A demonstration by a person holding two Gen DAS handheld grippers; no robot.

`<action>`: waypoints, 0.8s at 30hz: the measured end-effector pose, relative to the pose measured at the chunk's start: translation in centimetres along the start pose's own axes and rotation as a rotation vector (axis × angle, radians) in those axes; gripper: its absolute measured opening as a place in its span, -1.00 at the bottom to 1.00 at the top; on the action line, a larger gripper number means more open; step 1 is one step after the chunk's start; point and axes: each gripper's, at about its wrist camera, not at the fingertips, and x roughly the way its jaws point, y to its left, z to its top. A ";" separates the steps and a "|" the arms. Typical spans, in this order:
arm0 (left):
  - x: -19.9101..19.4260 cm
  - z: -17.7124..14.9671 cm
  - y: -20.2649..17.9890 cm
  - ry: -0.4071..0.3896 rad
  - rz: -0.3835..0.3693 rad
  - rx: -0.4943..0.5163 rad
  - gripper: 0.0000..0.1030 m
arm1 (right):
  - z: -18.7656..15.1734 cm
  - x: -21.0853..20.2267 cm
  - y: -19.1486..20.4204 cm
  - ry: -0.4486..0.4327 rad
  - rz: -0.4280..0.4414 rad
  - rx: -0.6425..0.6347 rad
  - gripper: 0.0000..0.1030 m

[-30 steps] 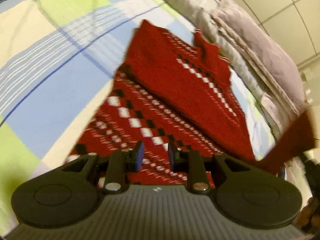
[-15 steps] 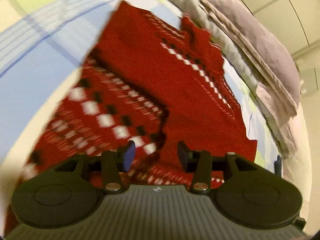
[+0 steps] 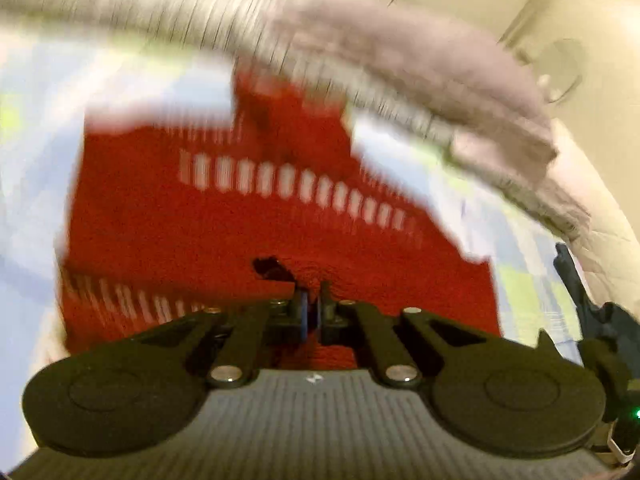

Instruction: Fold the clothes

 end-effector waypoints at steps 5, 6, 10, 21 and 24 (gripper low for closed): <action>-1.6 4.0 4.7 -0.080 0.145 0.011 -0.97 | 1.1 0.0 0.4 -0.058 -0.025 -0.034 0.24; -1.0 4.0 6.1 -0.051 0.170 -0.014 -0.96 | 1.5 0.2 0.5 -0.073 -0.027 -0.038 0.24; 2.1 1.7 9.5 0.080 0.203 -0.085 -0.96 | 3.6 1.4 1.5 -0.144 -0.022 -0.088 0.24; 3.3 1.3 11.4 0.107 0.251 -0.051 -0.91 | 8.3 4.6 3.0 -0.224 -0.049 -0.230 0.23; 3.8 1.6 11.8 0.136 0.278 -0.040 -0.72 | 8.5 3.9 3.3 -0.221 -0.036 -0.246 0.23</action>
